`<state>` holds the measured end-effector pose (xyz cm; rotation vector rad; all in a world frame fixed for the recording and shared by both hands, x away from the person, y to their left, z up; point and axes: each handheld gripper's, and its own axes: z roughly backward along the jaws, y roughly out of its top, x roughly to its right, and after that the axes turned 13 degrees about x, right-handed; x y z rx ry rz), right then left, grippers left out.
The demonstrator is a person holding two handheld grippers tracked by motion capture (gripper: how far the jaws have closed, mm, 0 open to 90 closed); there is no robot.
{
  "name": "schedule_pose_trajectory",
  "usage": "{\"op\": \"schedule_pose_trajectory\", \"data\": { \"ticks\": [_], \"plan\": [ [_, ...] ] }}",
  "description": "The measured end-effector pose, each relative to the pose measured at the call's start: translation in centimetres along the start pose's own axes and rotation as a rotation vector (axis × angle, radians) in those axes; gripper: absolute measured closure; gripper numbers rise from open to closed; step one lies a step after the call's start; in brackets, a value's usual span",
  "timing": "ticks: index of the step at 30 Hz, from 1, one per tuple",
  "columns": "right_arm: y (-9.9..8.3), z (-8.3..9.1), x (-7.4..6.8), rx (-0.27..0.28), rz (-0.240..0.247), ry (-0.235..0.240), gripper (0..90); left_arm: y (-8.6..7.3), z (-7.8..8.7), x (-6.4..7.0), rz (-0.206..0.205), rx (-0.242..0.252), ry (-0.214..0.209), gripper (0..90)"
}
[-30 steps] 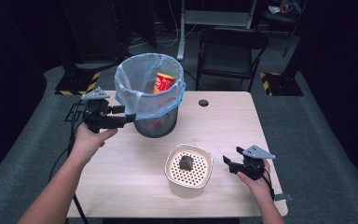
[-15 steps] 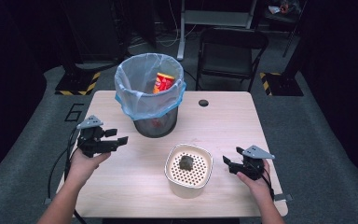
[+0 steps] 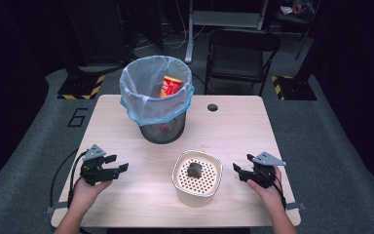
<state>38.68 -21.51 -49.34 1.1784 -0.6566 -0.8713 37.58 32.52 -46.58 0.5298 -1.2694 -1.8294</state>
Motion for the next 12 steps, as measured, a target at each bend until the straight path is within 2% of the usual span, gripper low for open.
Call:
{"op": "schedule_pose_trajectory", "data": {
  "ticks": [1, 4, 6, 8, 10, 11, 12],
  "plan": [
    [0.0, 0.0, 0.0, -0.004, 0.0, -0.002, 28.1, -0.3, 0.0, -0.1, -0.003, 0.0, 0.004, 32.2],
    [-0.3, -0.2, 0.2, -0.024, 0.01, -0.016, 28.1, -1.3, -0.1, -0.9, 0.044, 0.013, 0.015, 28.7],
    [-0.3, -0.2, 0.3, -0.027, 0.012, -0.018, 28.0, -2.1, -0.1, -1.3, 0.076, 0.028, 0.008, 26.5],
    [-0.4, -0.2, 0.5, -0.031, 0.011, -0.03, 28.0, -2.7, -0.3, -1.8, 0.096, 0.014, -0.002, 24.0],
    [-0.5, -0.2, 0.6, -0.034, 0.013, -0.032, 28.0, -3.2, -0.5, -2.2, 0.086, -0.002, 0.006, 23.1],
    [-0.7, -0.2, 0.8, -0.045, 0.034, -0.052, 27.7, -3.4, -0.6, -2.3, 0.074, 0.004, 0.018, 20.7],
    [-0.7, -0.2, 0.8, -0.045, 0.034, -0.052, 27.7, -3.5, -0.6, -2.4, 0.072, -0.003, 0.022, 20.7]
  ]
}}
